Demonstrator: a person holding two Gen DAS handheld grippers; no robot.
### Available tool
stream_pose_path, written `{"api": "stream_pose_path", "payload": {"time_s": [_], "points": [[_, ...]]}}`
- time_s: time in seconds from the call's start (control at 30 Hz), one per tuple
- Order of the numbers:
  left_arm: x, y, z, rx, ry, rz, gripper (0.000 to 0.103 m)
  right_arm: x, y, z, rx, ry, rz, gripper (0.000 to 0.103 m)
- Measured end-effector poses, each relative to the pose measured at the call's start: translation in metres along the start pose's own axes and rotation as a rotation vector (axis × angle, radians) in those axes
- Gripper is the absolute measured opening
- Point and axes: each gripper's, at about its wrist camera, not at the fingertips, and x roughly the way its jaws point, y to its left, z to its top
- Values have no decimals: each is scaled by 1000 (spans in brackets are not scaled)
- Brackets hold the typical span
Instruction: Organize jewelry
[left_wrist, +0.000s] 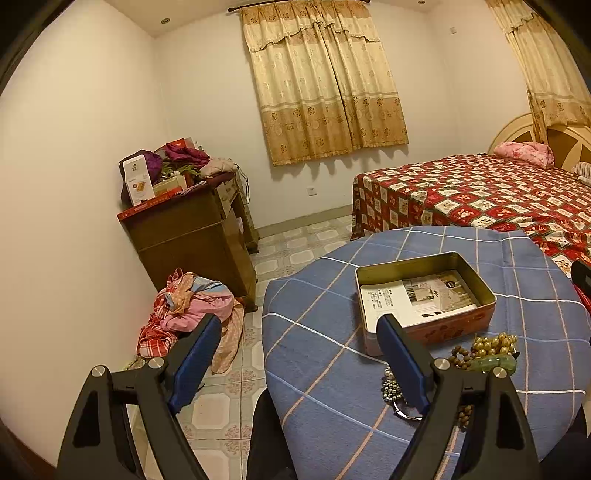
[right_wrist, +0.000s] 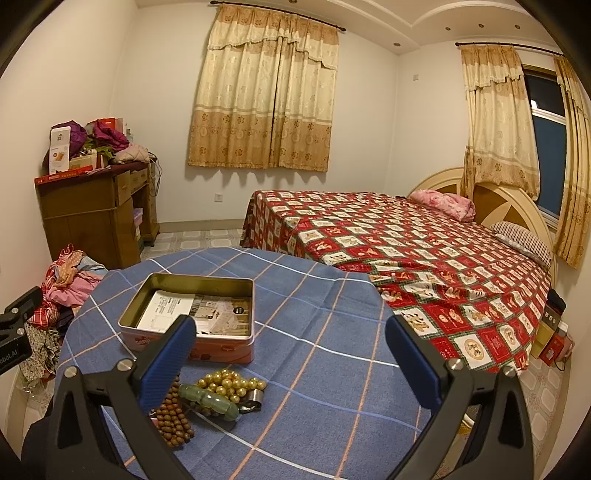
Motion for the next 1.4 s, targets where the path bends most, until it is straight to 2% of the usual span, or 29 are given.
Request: {"api": "stream_pose_path", "payload": {"time_s": [0.77, 1.03, 1.27, 1.4], "points": [[2, 0, -2, 3, 10, 1, 86, 4, 1, -4, 6, 5, 0, 103], [23, -3, -13, 1, 48, 17, 86, 11, 2, -11, -2, 6, -18, 103], [49, -18, -36, 4, 122, -37, 86, 52, 3, -44, -39, 110, -55, 103], [61, -32, -47, 23, 161, -79, 86, 65, 5, -59, -33, 163, -38, 103]]}}
